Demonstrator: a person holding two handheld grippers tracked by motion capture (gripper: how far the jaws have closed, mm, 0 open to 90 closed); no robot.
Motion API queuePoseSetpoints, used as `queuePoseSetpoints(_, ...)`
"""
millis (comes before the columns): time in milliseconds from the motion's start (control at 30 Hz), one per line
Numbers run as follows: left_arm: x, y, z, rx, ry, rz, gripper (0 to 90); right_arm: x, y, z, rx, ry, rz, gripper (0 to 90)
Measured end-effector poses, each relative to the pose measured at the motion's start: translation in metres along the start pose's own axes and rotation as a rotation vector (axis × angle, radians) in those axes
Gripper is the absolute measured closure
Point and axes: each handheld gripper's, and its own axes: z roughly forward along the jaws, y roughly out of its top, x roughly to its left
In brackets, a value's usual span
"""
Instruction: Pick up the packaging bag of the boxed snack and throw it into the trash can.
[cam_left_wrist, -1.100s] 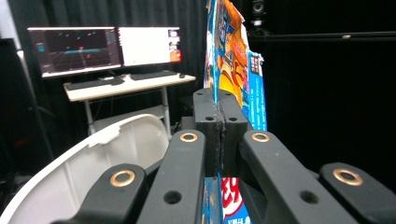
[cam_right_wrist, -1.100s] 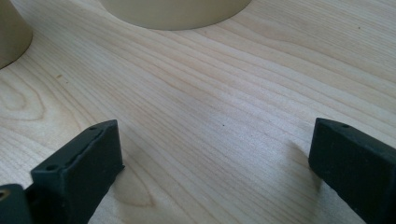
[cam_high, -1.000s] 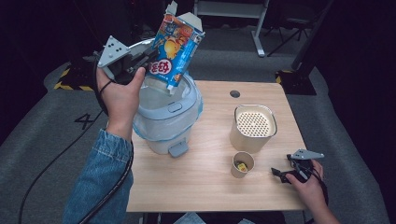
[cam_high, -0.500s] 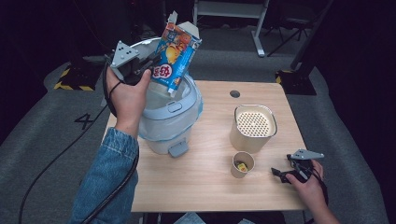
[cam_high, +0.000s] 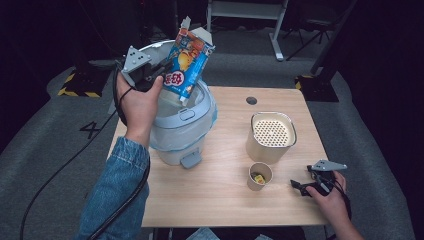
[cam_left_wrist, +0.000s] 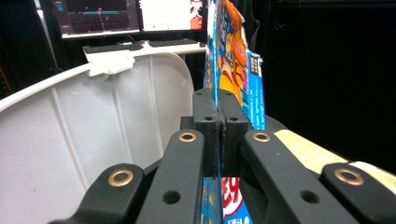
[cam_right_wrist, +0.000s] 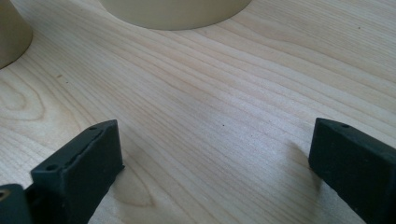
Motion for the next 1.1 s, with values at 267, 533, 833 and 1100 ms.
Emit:
queuePoseSetpoints(267,0.000,-0.002,-0.002,0.033,-0.054,-0.022,44.9,0.000,0.000,0.000,0.000,0.000,0.000,3.0)
queuePoseSetpoints(533,-0.003,-0.001,-0.026,0.056,-0.081,0.034,44.2,0.000,0.000,0.000,0.000,0.000,0.000,3.0)
queuePoseSetpoints(833,-0.016,-0.006,-0.060,0.090,-0.199,0.063,42.7,0.000,0.000,0.000,0.000,0.000,0.000,3.0)
queuePoseSetpoints(1100,-0.019,-0.023,-0.091,0.115,-0.265,0.055,42.2,0.000,0.000,0.000,0.000,0.000,0.000,2.9)
